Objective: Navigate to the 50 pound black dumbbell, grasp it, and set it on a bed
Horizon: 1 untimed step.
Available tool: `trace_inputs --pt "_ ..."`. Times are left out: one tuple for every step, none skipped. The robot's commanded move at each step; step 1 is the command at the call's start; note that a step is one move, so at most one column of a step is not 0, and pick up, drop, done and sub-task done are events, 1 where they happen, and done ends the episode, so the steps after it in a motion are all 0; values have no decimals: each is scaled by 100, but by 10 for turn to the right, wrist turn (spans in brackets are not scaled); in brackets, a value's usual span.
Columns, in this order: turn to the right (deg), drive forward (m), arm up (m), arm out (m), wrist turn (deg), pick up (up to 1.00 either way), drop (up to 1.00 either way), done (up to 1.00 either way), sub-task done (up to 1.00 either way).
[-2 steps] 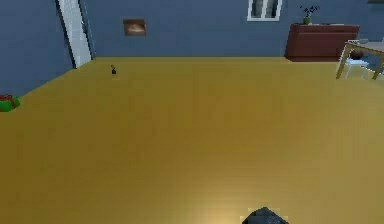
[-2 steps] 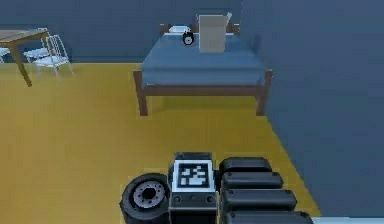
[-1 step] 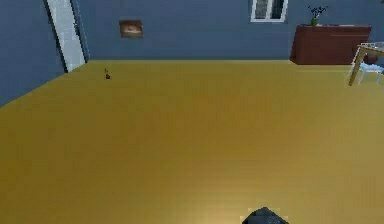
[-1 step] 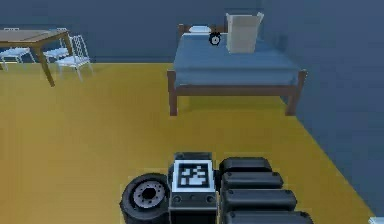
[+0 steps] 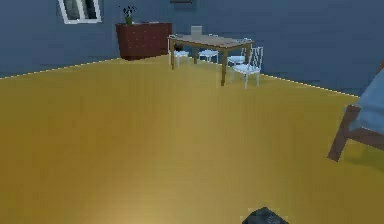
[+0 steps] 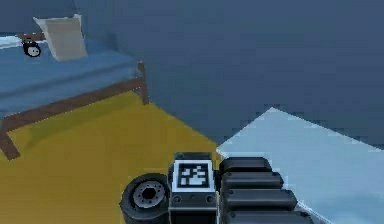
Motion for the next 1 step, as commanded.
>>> trace_inputs --pt "210 0 0 0 0 0 0 0 0"
